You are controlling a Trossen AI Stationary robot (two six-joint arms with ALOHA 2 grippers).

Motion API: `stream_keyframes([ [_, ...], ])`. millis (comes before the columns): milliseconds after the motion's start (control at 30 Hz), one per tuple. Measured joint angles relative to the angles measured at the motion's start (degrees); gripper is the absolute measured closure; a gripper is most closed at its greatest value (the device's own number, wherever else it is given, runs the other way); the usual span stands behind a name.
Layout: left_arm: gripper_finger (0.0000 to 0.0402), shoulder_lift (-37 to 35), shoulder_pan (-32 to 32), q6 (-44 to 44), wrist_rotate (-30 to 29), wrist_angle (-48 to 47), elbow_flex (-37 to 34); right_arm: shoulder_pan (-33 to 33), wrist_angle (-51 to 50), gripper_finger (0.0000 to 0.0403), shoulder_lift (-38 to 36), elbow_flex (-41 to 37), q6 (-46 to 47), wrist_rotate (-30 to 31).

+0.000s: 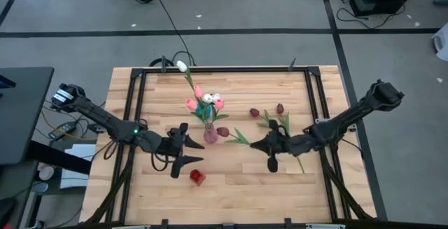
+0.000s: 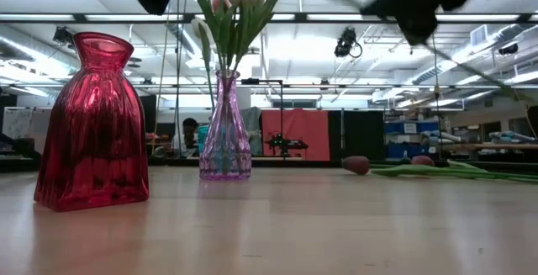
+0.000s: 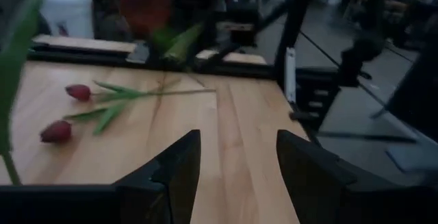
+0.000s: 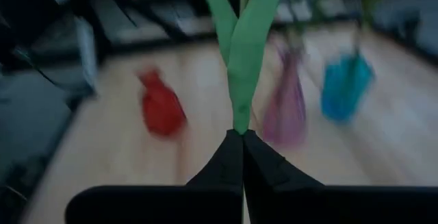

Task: Sort flowers into vase by color
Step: Put the bottom red tulip into the red vase

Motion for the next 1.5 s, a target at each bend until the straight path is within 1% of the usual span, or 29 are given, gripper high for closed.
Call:
stream_keyframes([
  [67, 0.0204, 1.49, 0.04, 0.59, -1.40, 2.72, 0.01, 0.46, 6.17, 0.0397, 0.06, 0.00, -4.20, -0.19],
  [133, 0.0204, 3.92, 0.17, 2.22, -1.74, 7.57, 0.00, 0.59, 11.72, 0.0397, 0.44, 0.00, -7.76, -0.33],
  [200, 0.0204, 6.93, 0.15, 4.79, -2.45, 14.56, -0.01, 0.27, 17.61, 0.0397, 1.62, 0.13, -11.14, -0.58],
  [300, 0.0204, 11.24, 0.19, 8.18, -5.33, 25.97, -0.01, -0.10, 24.16, 0.0397, 3.91, 0.09, -15.74, -1.06],
  [333, 0.0204, 12.38, 0.25, 9.06, -6.44, 28.79, 0.10, -0.23, 25.65, 0.0397, 4.59, 0.09, -16.95, -1.03],
  [400, 0.0204, 14.19, 0.77, 10.07, -7.11, 31.48, 1.36, -0.62, 29.27, 0.0397, 6.06, 0.09, -18.69, -1.06],
  [567, 0.0204, 18.33, 2.24, 11.00, -7.35, 31.62, 5.50, -1.61, 37.51, 0.0396, 9.84, 0.09, -21.48, -2.00],
  [767, 0.0204, 23.05, 2.99, 14.45, -7.02, 31.60, 10.77, -2.77, 44.31, 0.0396, 14.28, 0.09, -22.41, -3.92],
  [867, 0.0204, 24.10, 3.34, 14.76, -7.28, 31.42, 12.15, -2.88, 47.42, 0.0396, 16.38, 0.09, -22.44, -4.18],
  [1033, 0.0204, 24.11, 4.28, 14.71, -7.94, 31.55, 12.60, -3.14, 52.83, 0.0396, 19.56, 0.15, -22.94, -6.48],
  [1133, 0.0206, 24.11, 4.34, 14.72, -8.03, 31.48, 12.60, -3.18, 54.14, 0.0396, 21.27, 0.56, -22.97, -6.66],
  [1200, 0.0218, 24.09, 4.32, 14.73, -8.05, 31.19, 12.60, -3.21, 54.69, 0.0395, 22.30, 1.04, -22.99, -6.70],
  [1267, 0.0244, 24.09, 4.31, 14.72, -8.03, 30.93, 12.60, -3.21, 55.02, 0.0390, 23.56, 1.87, -23.03, -6.69],
  [1333, 0.0288, 24.07, 4.31, 14.93, -7.35, 30.69, 12.60, -3.21, 55.02, 0.0380, 24.40, 2.52, -23.02, -6.58],
  [1433, 0.0372, 23.40, 4.31, 14.65, -3.20, 27.77, 12.60, -3.23, 54.39, 0.0356, 24.55, 2.91, -22.05, -6.61],
  [1467, 0.0383, 22.49, 4.32, 13.92, -2.09, 25.76, 12.60, -3.23, 53.66, 0.0346, 24.04, 2.84, -21.95, -6.67],
  [1500, 0.0384, 20.96, 4.31, 13.51, -1.72, 22.49, 12.53, -3.18, 52.66, 0.0336, 23.11, 2.53, -21.93, -6.57],
])
